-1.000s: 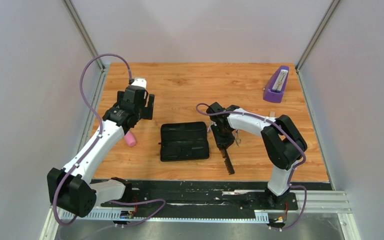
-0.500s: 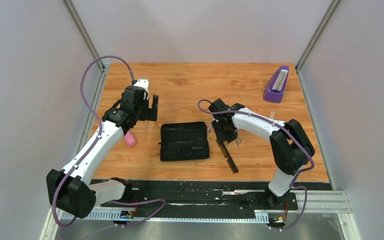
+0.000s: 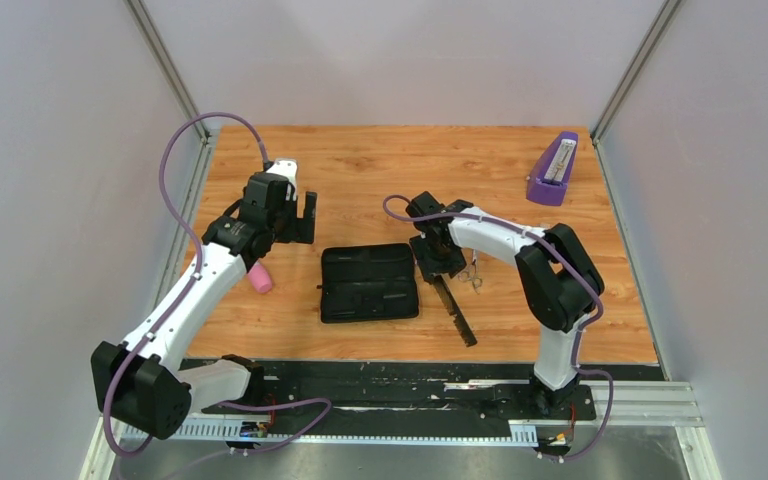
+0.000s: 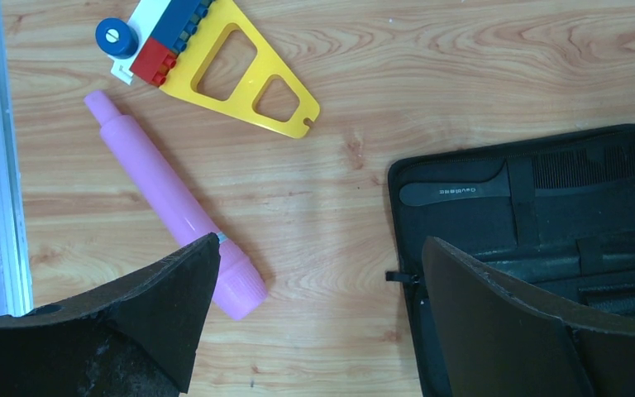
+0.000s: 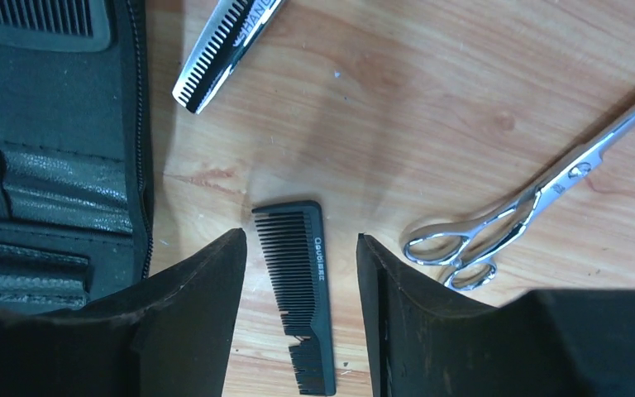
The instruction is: Sort the hair-cutting tools
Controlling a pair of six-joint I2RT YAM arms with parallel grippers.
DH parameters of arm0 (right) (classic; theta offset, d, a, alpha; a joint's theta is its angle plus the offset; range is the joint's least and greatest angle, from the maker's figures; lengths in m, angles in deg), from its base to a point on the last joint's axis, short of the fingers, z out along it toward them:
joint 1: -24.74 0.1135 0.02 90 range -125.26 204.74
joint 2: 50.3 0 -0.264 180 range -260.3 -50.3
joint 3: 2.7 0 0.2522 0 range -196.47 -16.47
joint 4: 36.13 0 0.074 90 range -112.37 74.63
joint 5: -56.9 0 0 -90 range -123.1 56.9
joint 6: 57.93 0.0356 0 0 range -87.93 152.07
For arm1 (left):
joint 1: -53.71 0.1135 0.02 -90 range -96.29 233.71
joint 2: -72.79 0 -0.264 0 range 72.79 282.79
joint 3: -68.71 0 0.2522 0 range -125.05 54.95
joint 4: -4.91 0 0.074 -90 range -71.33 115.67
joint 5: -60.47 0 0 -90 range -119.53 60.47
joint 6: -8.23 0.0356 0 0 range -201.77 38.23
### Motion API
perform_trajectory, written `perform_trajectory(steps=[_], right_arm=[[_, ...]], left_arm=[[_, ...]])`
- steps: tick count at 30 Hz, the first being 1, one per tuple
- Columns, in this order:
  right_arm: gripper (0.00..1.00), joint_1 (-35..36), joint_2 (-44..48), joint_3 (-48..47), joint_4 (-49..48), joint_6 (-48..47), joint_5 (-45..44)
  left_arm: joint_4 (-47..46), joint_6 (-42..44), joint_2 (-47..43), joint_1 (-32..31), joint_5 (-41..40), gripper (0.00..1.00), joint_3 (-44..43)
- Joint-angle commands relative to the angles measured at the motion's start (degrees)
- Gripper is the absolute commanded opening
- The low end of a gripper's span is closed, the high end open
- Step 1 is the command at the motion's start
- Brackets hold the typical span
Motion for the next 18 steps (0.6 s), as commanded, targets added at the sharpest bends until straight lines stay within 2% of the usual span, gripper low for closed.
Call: perform_trajectory(steps=[1, 5, 8, 18], right_arm=[[0.53, -0.1, -2.0, -3.0, -1.1, -1.2, 0.5], [0.52, -0.1, -3.7, -3.5, -1.2, -1.5, 1.4], [0.47, -0.1, -4.9, -3.1, -1.1, -1.5, 1.8], [0.18, -0.1, -5.0, -3.9, -1.4, -2.3, 2.1]], left_arm=[[-0.1, -0.6, -1.6, 0.3, 0.0, 1.0, -0.2], [-0.2, -0.6, -1.3, 0.3, 0.3, 1.0, -0.1], [-0.2, -0.5, -1.2, 0.3, 0.4, 1.0, -0.1], [-0.6, -0.3, -1.3, 0.3, 3.6, 1.0, 0.1]])
